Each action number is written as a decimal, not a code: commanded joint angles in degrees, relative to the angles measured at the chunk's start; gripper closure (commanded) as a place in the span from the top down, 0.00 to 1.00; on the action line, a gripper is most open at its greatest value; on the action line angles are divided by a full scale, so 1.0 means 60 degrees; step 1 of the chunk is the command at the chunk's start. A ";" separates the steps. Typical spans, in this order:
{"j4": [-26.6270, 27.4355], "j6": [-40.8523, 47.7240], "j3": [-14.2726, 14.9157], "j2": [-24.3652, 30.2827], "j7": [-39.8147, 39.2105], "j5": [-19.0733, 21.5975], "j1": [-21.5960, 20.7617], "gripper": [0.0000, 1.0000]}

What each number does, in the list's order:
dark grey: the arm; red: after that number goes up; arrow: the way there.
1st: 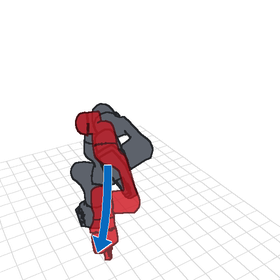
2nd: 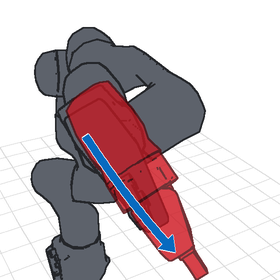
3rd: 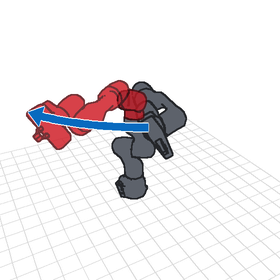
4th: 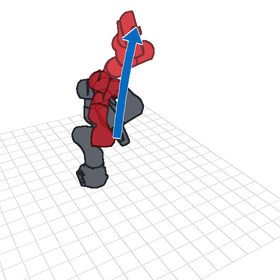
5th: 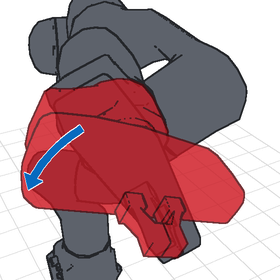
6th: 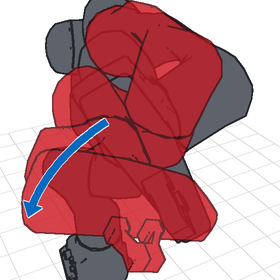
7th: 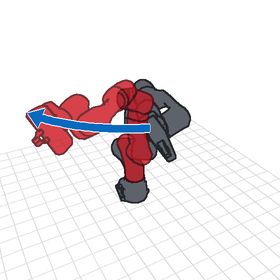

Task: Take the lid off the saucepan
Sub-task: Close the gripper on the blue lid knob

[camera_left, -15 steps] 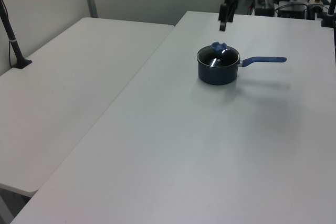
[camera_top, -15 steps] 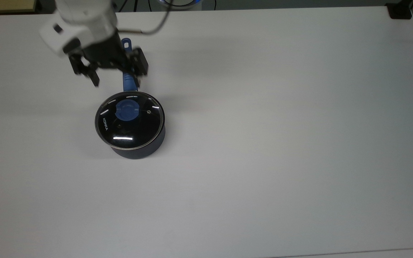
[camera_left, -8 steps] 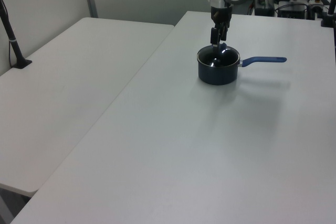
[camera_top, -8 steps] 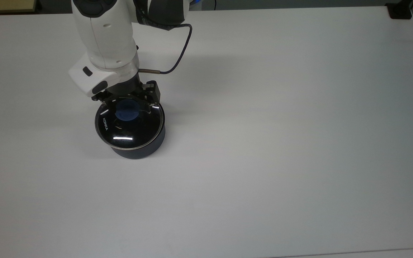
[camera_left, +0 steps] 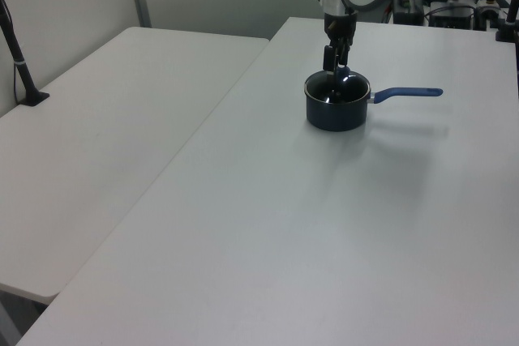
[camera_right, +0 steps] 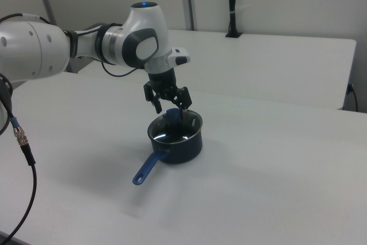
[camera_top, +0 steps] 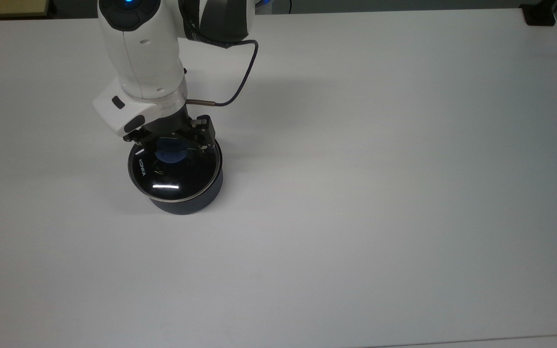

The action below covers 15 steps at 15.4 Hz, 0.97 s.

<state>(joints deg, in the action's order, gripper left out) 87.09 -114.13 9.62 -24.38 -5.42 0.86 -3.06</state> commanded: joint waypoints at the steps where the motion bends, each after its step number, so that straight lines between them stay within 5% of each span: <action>1: -0.0101 -0.0343 -0.0095 -0.0125 0.0464 -0.0319 -0.0003 1.00; 3: -0.0101 -0.0461 -0.0095 -0.0140 0.0552 -0.0349 -0.0003 0.99; 7: -0.0101 -0.0476 -0.0095 -0.0184 0.0552 -0.0349 -0.0003 0.72; 15: -0.0130 -0.0461 -0.0081 -0.0096 0.0435 -0.0349 0.0041 0.63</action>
<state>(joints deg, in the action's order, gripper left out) 86.90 -115.99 9.41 -24.93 -3.52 -0.20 -2.96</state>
